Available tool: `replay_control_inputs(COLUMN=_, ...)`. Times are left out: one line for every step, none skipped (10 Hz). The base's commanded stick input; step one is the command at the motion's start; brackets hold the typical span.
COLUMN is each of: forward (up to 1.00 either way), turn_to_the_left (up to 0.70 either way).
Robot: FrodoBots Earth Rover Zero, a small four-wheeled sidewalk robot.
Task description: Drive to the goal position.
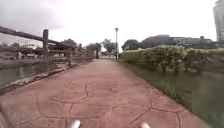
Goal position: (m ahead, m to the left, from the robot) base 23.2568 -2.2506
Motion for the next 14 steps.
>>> replay_control_inputs(forward=0.7, turn_to_the_left=0.33)
replay_control_inputs(forward=0.7, turn_to_the_left=0.11)
replay_control_inputs(forward=0.7, turn_to_the_left=0.0)
replay_control_inputs(forward=0.7, turn_to_the_left=0.0)
replay_control_inputs(forward=0.7, turn_to_the_left=0.0)
replay_control_inputs(forward=0.7, turn_to_the_left=0.0)
replay_control_inputs(forward=0.7, turn_to_the_left=0.0)
replay_control_inputs(forward=0.7, turn_to_the_left=0.0)
replay_control_inputs(forward=0.7, turn_to_the_left=0.0)
replay_control_inputs(forward=0.7, turn_to_the_left=0.0)
replay_control_inputs(forward=0.7, turn_to_the_left=0.0)
replay_control_inputs(forward=0.7, turn_to_the_left=0.0)
replay_control_inputs(forward=0.7, turn_to_the_left=0.0)
replay_control_inputs(forward=0.7, turn_to_the_left=0.01)
